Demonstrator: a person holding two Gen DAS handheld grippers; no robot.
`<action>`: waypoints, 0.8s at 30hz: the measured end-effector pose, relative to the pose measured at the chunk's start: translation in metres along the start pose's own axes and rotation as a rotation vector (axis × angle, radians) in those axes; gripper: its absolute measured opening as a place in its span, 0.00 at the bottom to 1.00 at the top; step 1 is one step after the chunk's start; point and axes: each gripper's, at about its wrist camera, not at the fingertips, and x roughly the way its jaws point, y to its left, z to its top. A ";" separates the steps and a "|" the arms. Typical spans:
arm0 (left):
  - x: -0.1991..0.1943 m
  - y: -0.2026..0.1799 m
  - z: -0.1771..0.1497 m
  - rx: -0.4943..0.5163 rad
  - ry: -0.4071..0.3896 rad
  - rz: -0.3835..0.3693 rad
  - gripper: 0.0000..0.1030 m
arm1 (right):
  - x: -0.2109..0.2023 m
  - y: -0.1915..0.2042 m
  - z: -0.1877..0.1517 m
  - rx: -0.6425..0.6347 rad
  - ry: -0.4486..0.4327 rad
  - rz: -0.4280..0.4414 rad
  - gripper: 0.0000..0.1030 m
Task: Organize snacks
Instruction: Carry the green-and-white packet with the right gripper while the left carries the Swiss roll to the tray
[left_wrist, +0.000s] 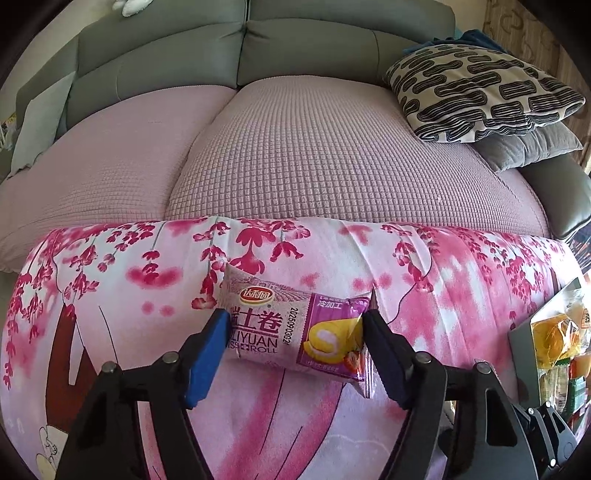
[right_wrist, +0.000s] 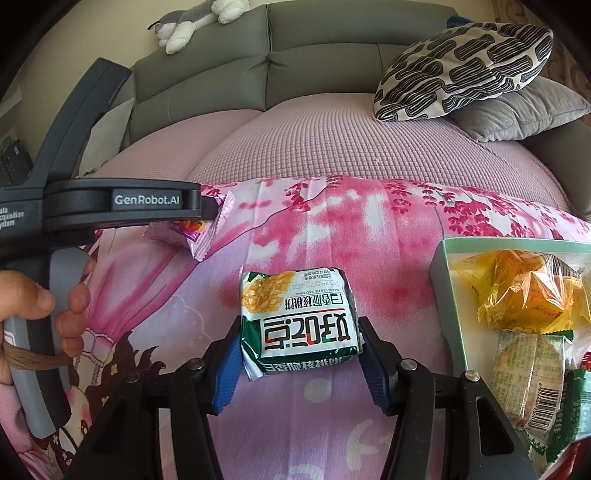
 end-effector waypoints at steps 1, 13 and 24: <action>0.000 -0.001 -0.001 0.002 -0.002 0.002 0.71 | 0.000 0.000 0.000 0.002 0.001 0.001 0.58; -0.041 0.010 -0.037 -0.170 -0.047 -0.051 0.69 | -0.026 -0.002 -0.002 0.020 -0.001 0.007 0.57; -0.098 0.000 -0.078 -0.280 -0.102 -0.061 0.69 | -0.076 -0.014 -0.014 0.036 -0.003 -0.021 0.57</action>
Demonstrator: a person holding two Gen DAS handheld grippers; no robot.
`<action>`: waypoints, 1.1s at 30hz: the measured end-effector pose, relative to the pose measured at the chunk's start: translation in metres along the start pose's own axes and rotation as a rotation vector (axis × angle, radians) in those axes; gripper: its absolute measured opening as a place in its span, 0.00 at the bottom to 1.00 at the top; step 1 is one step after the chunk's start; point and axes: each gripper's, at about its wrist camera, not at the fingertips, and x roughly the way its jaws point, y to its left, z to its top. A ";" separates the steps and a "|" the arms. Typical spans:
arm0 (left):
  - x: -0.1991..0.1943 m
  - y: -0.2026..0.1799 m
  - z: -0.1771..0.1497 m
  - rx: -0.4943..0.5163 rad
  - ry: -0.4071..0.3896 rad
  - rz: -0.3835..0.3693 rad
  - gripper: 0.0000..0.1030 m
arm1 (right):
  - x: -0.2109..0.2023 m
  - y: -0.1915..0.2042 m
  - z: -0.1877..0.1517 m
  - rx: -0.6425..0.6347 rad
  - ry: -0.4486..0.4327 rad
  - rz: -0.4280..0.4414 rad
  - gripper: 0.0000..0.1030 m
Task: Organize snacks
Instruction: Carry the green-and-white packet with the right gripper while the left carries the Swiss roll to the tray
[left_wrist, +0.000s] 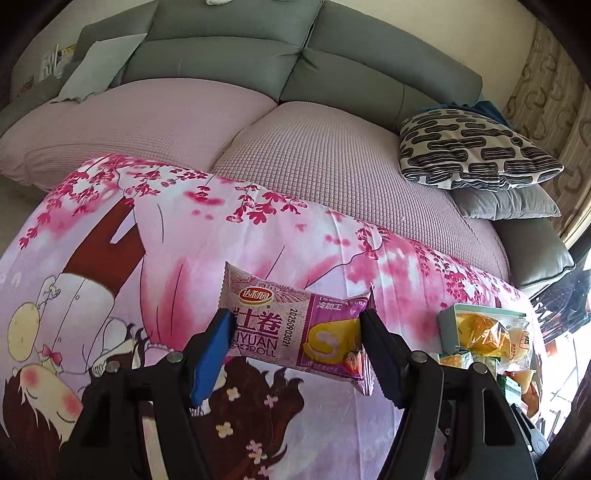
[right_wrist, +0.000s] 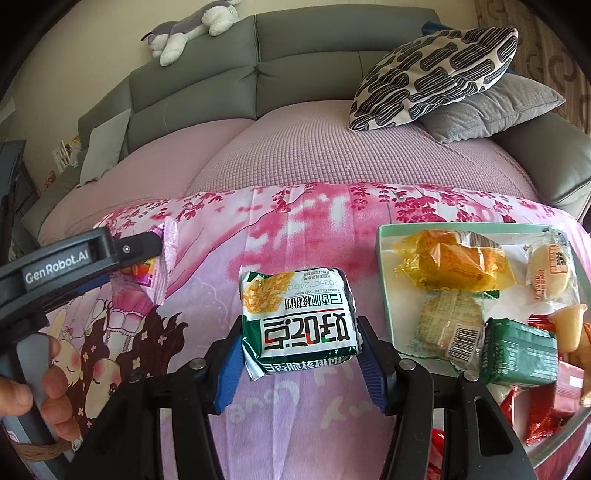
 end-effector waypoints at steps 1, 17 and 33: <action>-0.005 0.000 -0.004 -0.004 -0.004 0.000 0.69 | -0.006 -0.001 -0.001 -0.001 -0.005 -0.003 0.57; -0.057 -0.049 -0.050 0.035 -0.056 -0.048 0.69 | -0.081 -0.038 -0.023 0.039 -0.063 -0.030 0.57; -0.036 -0.136 -0.072 0.225 -0.047 -0.088 0.70 | -0.100 -0.125 -0.029 0.221 -0.123 -0.087 0.57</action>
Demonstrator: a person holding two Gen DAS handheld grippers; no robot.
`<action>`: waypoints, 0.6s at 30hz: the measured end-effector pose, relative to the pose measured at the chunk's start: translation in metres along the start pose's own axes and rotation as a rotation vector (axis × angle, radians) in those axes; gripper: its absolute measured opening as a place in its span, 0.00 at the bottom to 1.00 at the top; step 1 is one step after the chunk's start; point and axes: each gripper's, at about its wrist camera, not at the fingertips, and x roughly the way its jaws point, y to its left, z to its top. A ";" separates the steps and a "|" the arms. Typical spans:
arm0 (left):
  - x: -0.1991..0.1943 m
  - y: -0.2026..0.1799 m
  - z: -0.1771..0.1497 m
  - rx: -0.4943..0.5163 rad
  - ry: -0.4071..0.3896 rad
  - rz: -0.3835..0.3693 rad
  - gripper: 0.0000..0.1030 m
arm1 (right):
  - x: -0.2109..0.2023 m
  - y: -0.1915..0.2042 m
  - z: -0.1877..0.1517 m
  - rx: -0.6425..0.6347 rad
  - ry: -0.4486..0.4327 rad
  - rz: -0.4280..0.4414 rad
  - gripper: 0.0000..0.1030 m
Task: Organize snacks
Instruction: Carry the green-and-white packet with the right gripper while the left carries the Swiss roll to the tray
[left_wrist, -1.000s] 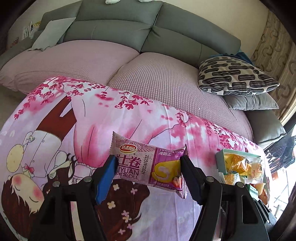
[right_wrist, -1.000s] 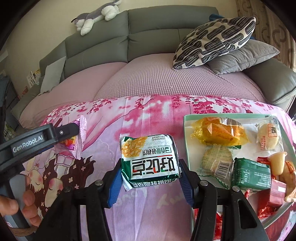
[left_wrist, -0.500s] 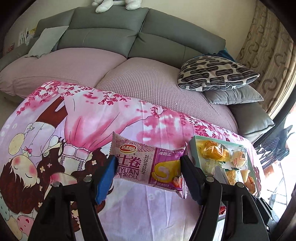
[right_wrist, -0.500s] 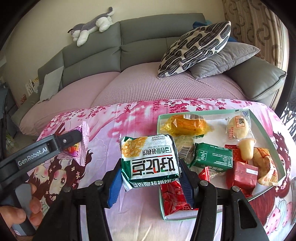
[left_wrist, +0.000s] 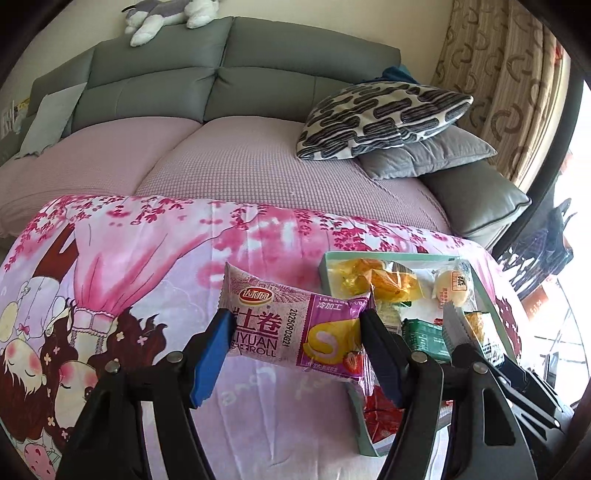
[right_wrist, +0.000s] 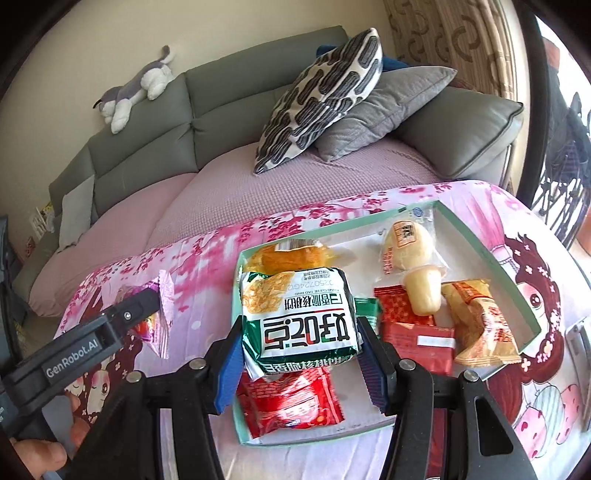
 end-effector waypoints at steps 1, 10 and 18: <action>0.003 -0.007 0.000 0.018 0.004 -0.007 0.70 | 0.000 -0.008 0.001 0.016 -0.006 -0.013 0.57; 0.029 -0.058 0.007 0.108 0.027 -0.065 0.70 | 0.001 -0.058 0.011 0.107 -0.040 -0.101 0.57; 0.048 -0.086 0.021 0.148 0.037 -0.092 0.70 | 0.010 -0.072 0.020 0.114 -0.055 -0.140 0.57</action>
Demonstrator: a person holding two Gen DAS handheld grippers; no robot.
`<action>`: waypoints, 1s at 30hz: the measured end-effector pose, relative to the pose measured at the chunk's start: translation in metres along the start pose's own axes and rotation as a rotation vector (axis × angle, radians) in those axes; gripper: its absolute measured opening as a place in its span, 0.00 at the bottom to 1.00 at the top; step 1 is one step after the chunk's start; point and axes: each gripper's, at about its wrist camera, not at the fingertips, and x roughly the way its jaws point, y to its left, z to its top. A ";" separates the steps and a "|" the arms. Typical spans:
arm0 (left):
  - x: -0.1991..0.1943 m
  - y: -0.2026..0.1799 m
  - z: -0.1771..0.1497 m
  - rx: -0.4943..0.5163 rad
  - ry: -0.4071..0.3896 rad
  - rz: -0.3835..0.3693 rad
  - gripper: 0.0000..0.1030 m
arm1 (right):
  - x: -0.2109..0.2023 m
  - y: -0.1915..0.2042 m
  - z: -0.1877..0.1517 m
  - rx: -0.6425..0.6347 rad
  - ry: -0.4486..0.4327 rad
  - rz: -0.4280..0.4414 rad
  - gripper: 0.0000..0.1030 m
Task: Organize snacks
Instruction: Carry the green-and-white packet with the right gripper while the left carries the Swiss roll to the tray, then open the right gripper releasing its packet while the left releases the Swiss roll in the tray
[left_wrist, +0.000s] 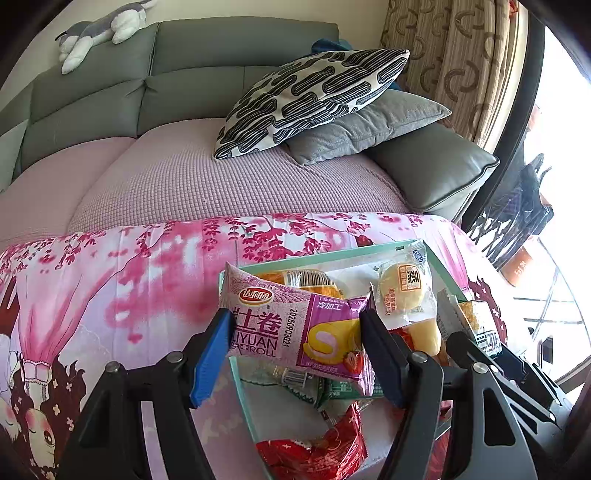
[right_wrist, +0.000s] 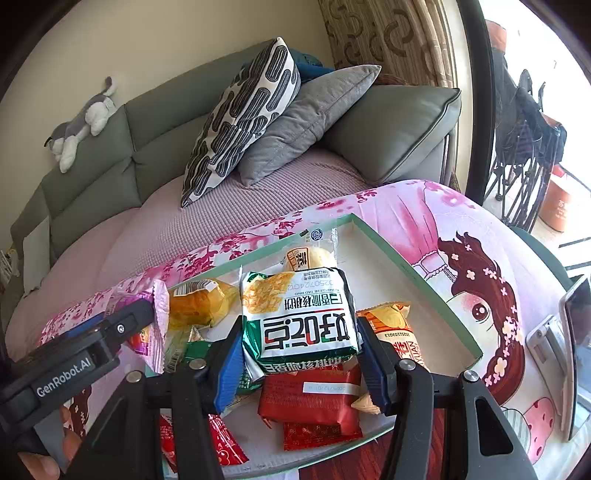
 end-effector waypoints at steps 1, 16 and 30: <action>0.002 -0.002 0.002 0.001 0.003 0.001 0.70 | 0.002 -0.001 0.001 -0.001 0.001 -0.004 0.57; 0.038 -0.017 0.010 0.012 0.073 -0.020 0.70 | 0.024 -0.004 -0.003 -0.015 0.046 -0.021 0.57; 0.050 -0.024 0.010 0.018 0.113 -0.030 0.71 | 0.031 0.001 -0.006 -0.041 0.074 -0.032 0.59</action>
